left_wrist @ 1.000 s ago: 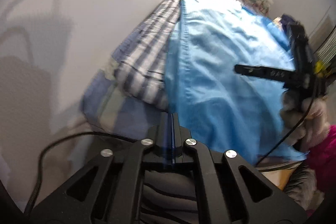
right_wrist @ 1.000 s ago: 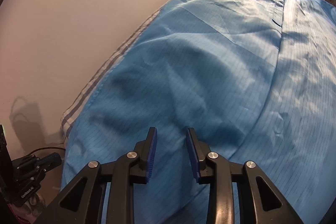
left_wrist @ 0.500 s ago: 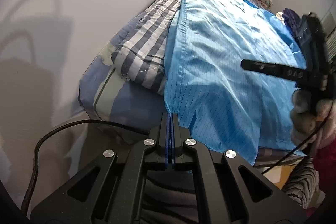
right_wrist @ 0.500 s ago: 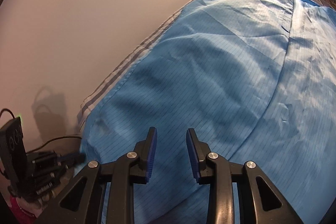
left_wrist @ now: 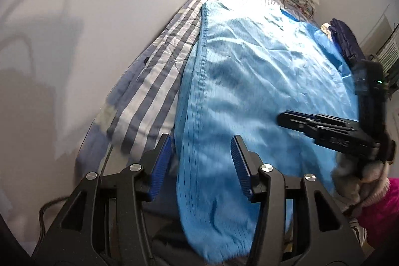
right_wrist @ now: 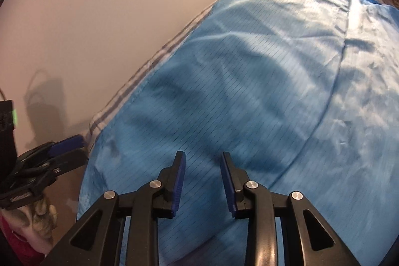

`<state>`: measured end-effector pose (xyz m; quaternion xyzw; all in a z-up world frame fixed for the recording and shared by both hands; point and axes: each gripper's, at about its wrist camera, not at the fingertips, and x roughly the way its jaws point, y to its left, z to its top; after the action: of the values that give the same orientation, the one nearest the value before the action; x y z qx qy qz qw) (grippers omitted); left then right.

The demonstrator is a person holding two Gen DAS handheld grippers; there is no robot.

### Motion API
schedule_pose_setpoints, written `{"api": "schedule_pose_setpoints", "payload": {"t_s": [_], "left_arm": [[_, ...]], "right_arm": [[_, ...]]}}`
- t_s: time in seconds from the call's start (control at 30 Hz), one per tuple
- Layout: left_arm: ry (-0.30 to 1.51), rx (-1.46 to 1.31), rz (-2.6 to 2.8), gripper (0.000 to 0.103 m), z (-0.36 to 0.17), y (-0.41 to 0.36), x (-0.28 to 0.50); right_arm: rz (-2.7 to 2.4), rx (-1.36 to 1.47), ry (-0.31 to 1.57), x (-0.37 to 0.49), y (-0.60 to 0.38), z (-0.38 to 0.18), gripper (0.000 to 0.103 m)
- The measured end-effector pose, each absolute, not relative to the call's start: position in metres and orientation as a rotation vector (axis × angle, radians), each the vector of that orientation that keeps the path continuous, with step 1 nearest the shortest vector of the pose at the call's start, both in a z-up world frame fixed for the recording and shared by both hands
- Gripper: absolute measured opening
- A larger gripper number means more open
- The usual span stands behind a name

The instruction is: Fold large clothes

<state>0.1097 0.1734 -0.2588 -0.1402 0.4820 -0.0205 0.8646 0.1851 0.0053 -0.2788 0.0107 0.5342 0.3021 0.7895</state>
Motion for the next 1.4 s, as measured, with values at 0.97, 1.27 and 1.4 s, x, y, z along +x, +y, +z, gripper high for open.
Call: {"api": "schedule_pose_setpoints", "payload": {"t_s": [0.97,1.27,1.4], "left_arm": [[0.887,-0.215,-0.087,0.0,-0.245,0.148,0.117],[0.87,-0.188,-0.119,0.0,-0.243,0.134,0.12],[0.87,-0.159,-0.129,0.0,-0.242,0.128,0.121]], "right_arm": [[0.73,0.181,1.206,0.276,0.057,-0.237,0.061],[0.635,-0.002,1.331,0.314,0.144,-0.257,0.061],[0.563,-0.129,1.373,0.317,0.168,-0.276,0.04]]}}
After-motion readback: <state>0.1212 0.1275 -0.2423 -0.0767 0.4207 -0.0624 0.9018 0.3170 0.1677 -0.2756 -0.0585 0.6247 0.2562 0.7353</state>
